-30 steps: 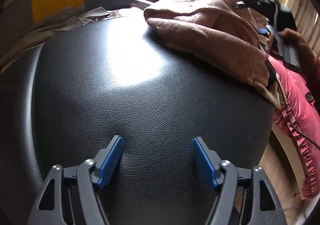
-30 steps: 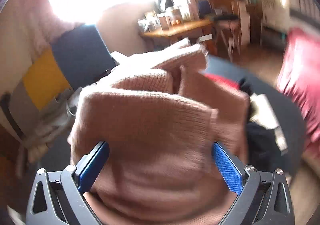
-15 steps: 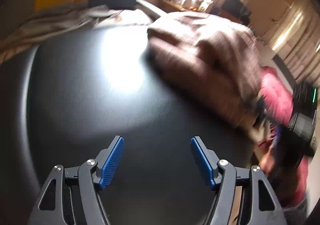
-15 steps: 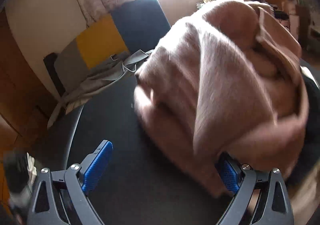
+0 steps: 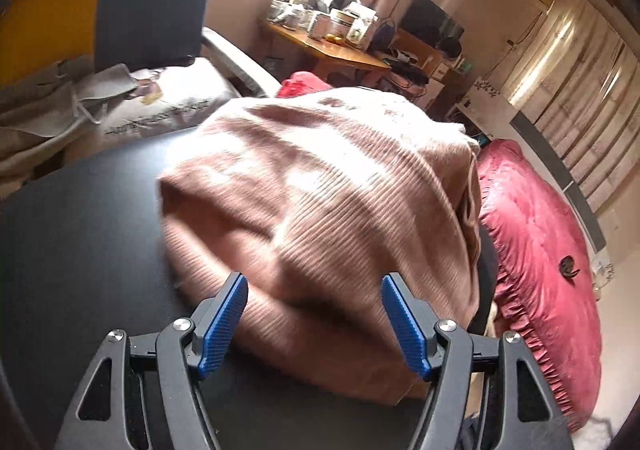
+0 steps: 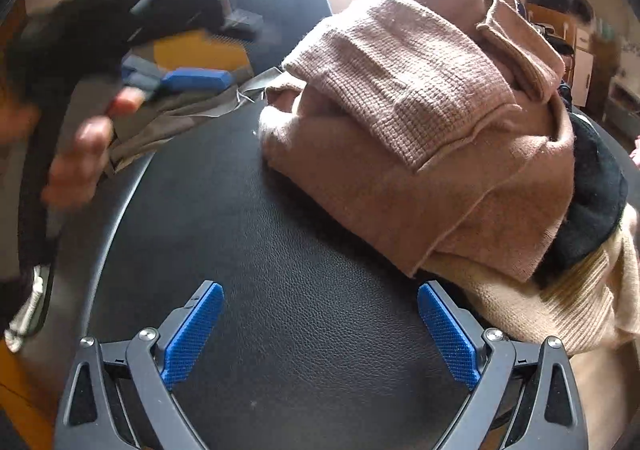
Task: Fold clothes
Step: 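Grasp the pink sweater with the left gripper and lift it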
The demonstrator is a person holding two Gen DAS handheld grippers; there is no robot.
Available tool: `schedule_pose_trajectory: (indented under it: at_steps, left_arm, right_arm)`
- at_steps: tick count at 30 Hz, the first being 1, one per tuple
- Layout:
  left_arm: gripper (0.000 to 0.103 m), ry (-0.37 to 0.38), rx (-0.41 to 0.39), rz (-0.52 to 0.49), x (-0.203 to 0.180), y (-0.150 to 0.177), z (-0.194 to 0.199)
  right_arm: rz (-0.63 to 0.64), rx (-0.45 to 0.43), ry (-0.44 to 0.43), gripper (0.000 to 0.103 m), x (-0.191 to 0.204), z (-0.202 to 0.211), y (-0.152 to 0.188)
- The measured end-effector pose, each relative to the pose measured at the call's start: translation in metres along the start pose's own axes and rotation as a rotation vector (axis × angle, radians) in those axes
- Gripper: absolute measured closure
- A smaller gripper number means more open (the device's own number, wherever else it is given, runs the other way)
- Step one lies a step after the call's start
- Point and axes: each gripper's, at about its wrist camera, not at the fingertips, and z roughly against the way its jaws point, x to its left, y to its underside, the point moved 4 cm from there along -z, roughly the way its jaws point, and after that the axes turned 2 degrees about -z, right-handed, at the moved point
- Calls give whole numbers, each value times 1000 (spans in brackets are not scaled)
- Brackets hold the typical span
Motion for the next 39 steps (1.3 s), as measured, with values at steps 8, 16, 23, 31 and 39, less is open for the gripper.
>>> schedule_pose_trajectory:
  at_steps: [8, 16, 23, 31, 39]
  left_arm:
    - [35, -13, 66, 50, -1, -22, -62]
    - [90, -27, -11, -50, -7, -4, -34]
    - [93, -17, -61, 30, 34, 52, 39]
    - [93, -58, -73, 191, 107, 177, 134]
    - [90, -201, -69, 272, 165, 270, 203]
  right_arm:
    - [-14, 29, -5, 4, 17, -38, -7]
    - [-73, 45, 7, 4, 12, -48, -1]
    - [-148, 40, 13, 3, -3, -25, 16]
    - [-149, 69, 0, 2, 4, -17, 26]
    - [-172, 71, -53, 2, 9, -18, 19]
